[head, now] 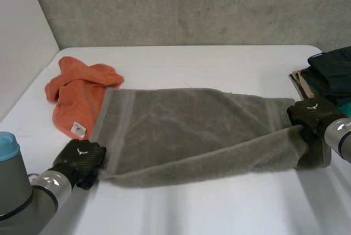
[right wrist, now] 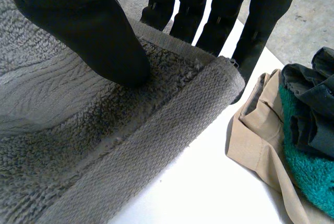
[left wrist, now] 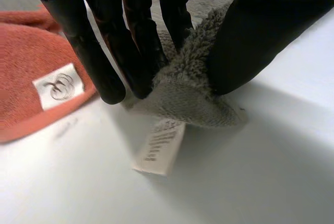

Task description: Fold the laundry.

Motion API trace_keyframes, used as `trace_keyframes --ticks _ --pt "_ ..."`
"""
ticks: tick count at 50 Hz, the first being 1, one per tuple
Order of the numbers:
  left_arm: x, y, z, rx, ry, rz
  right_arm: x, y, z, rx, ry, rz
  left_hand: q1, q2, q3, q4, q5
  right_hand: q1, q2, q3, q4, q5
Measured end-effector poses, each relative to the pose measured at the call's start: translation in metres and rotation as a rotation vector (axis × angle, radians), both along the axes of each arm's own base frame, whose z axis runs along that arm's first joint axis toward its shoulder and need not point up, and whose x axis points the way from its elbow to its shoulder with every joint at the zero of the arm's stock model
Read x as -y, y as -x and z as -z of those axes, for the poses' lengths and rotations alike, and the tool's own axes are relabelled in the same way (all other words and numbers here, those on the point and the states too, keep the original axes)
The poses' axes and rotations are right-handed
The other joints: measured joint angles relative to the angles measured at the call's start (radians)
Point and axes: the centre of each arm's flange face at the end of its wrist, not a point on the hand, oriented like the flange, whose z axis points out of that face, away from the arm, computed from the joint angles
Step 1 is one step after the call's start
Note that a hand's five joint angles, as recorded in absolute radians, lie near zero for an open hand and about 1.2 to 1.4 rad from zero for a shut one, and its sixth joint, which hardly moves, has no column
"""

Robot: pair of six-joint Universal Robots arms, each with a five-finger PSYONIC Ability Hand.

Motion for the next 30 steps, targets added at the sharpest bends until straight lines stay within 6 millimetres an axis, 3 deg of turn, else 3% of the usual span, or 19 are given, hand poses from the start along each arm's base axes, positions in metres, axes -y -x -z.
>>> trace_keyframes --ticks 3,10,15,21,23,26,30 --pt "0.005 0.0 -0.002 -0.01 0.046 -0.008 -0.001 0.001 -0.001 0.0 0.001 0.001 0.0 0.007 0.009 0.009 0.0 0.0 0.0 0.0 0.0 0.0" --pt "0.006 -0.002 -0.032 -0.068 0.186 -0.049 -0.011 0.003 -0.011 -0.014 -0.014 -0.011 -0.001 0.008 0.009 0.012 0.0 0.0 0.0 0.0 0.0 0.0" --pt "-0.014 -0.006 -0.044 -0.075 0.145 -0.052 -0.04 0.009 -0.017 -0.107 -0.116 -0.085 0.0 0.008 0.009 0.012 0.0 0.0 0.0 0.0 0.0 0.0" --pt "-0.043 -0.016 -0.041 0.042 -0.024 -0.015 -0.09 0.028 -0.014 -0.295 -0.373 -0.267 0.0 0.008 0.014 0.012 0.0 0.0 0.0 0.0 0.0 0.0" --pt "-0.047 -0.019 -0.04 0.08 -0.067 -0.007 -0.099 0.031 -0.013 -0.32 -0.427 -0.321 0.0 0.008 0.014 0.012 0.0 0.0 0.0 0.0 0.0 0.0" --pt "-0.044 -0.024 -0.04 0.124 -0.101 0.0 -0.1 0.034 -0.009 -0.328 -0.467 -0.364 0.0 0.008 0.014 0.012 0.0 0.0 0.0 0.0 0.0 0.0" --pt "-0.028 -0.024 -0.04 0.136 -0.072 0.005 -0.084 0.033 -0.004 -0.297 -0.436 -0.327 0.0 0.008 0.014 0.012 0.0 0.0 0.0 0.0 0.0 0.0"
